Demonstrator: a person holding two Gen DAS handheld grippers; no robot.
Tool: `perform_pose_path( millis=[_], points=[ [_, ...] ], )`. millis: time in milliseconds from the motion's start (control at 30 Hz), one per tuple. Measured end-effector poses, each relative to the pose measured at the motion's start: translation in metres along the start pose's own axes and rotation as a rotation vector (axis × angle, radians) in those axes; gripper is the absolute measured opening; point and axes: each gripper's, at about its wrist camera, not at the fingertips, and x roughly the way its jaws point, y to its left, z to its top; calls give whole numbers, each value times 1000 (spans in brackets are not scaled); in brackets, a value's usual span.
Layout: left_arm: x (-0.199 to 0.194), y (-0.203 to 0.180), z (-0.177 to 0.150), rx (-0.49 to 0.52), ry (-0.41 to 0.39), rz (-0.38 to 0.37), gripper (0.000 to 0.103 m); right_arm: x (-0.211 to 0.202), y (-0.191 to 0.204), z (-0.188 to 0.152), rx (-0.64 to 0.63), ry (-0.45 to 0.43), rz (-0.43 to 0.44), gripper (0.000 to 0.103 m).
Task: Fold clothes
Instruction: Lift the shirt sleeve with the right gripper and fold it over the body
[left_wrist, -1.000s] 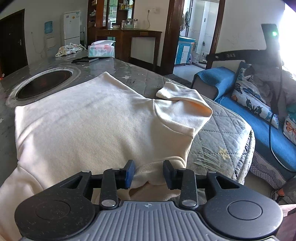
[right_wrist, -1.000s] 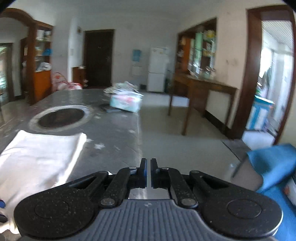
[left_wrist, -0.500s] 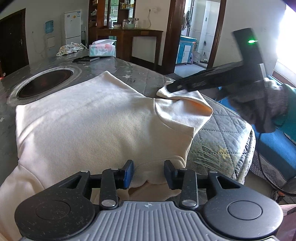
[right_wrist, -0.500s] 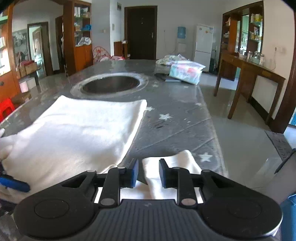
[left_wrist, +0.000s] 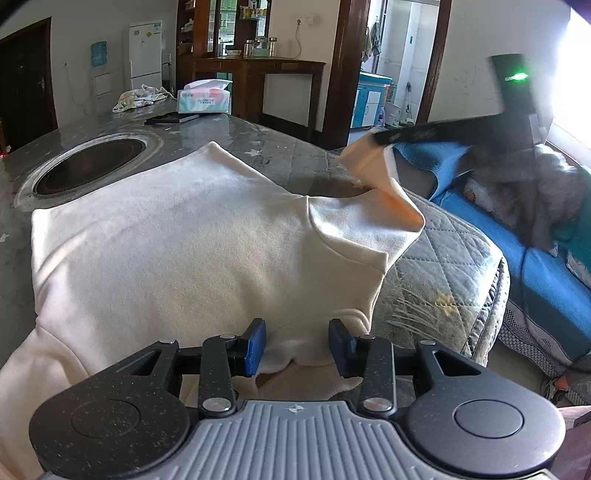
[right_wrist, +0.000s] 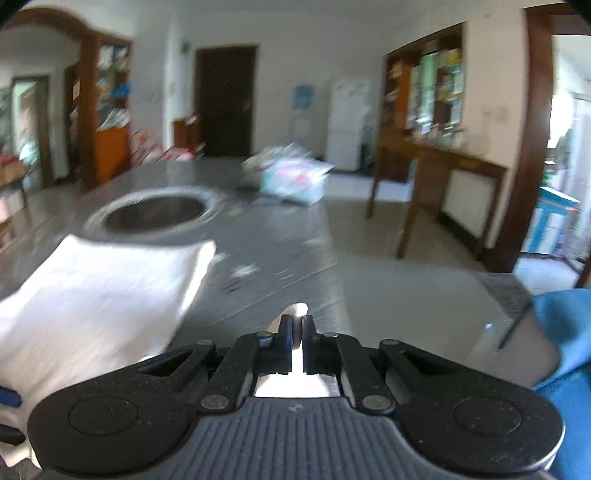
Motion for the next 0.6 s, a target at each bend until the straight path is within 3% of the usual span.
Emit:
perform_pose_path(
  millis=[167,333,433,600],
  points=[
    [-1,-1,-1,10,2,0,42,-32,-43,-9,79,-34,-122,4],
    [-2,-2,-2,23,6,-1,43,-21,-79,-42,184,104,-176,9],
    [-2,-2,-3,22,9,-2,43,-18,-83,-53,204,125,-217,11],
    [-4,-2,-3,16,12,0,44,-7,-60,-48,159,139,-143,12]
  ],
)
